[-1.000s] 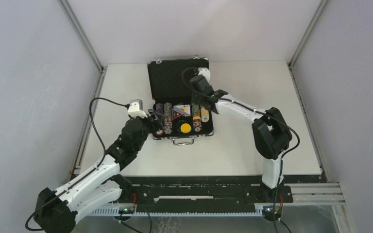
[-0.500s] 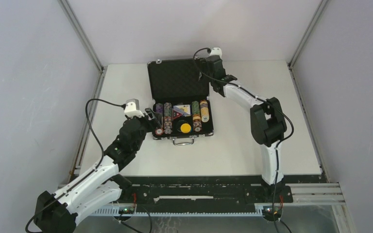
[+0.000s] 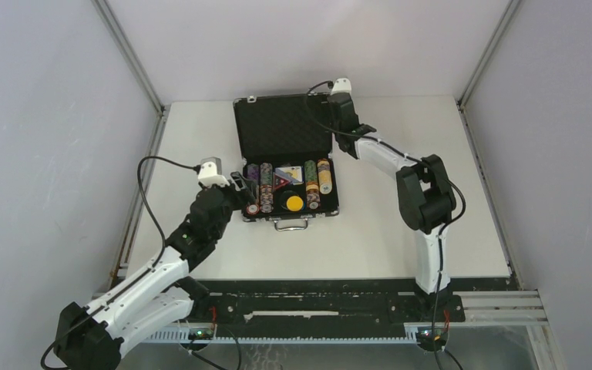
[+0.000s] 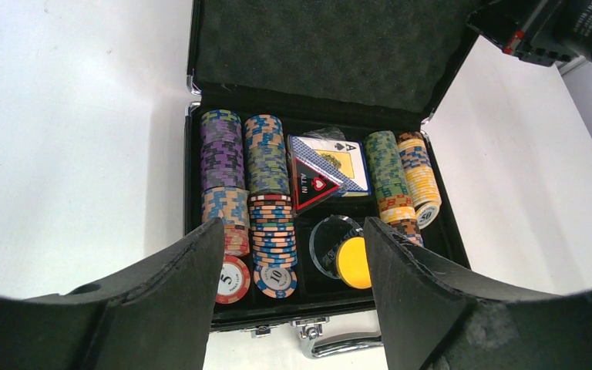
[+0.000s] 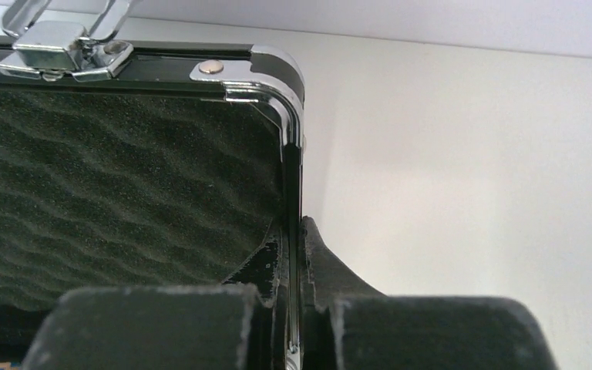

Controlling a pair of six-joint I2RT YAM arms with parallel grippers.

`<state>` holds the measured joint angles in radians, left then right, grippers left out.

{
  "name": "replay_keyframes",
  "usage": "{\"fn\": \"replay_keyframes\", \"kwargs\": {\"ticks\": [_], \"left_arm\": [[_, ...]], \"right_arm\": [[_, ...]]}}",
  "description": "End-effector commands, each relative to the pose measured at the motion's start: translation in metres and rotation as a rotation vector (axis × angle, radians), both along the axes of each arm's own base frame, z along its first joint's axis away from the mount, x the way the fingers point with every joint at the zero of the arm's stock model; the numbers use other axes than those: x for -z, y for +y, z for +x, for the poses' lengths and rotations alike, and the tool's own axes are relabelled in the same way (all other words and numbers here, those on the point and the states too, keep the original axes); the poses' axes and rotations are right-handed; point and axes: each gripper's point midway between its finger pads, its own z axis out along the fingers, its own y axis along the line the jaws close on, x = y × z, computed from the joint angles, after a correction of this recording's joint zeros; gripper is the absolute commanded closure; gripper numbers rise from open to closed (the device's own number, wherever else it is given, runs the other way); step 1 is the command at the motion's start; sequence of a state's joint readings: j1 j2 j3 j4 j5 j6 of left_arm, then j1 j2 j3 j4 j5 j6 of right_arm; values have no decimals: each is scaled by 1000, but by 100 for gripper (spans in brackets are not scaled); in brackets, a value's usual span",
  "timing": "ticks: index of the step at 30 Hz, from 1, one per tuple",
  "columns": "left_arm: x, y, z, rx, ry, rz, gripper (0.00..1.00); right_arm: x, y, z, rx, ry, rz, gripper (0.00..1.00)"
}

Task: Pack up texas hold em set

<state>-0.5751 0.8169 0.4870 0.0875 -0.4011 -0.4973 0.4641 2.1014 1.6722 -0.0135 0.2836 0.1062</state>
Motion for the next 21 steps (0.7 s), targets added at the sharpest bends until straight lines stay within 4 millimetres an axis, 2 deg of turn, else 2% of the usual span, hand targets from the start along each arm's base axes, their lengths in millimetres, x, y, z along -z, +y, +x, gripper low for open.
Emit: {"fn": "replay_keyframes", "kwargs": {"ticks": [1,8,12,13,15,16,17,18,19,21], "left_arm": [[-4,7,0,-24,-33,-5,29],[-10,4,-4,-3,-49,-42,29],[-14,2,-10,14,-64,-77,30],[-15,2,-11,18,-67,-87,30],[-18,2,-14,23,-80,-108,30],[-20,2,-16,24,-87,-120,30],[-23,2,-17,25,-96,-133,31],[-26,2,-20,27,-107,-147,31],[-30,2,-22,28,-125,-166,31],[-33,4,-25,24,-149,-194,32]], "right_arm": [[-56,0,-21,23,-136,21,100],[-52,4,-67,20,-141,10,100],[-38,9,-106,-2,-118,9,80],[-32,9,-119,-8,-109,19,68],[-19,12,-151,-44,-96,36,35],[-11,12,-169,-59,-79,45,23],[2,12,-192,-72,-39,67,19],[25,10,-222,-100,8,70,18],[28,13,-250,-129,10,102,18],[49,15,-296,-164,45,141,18]]}}
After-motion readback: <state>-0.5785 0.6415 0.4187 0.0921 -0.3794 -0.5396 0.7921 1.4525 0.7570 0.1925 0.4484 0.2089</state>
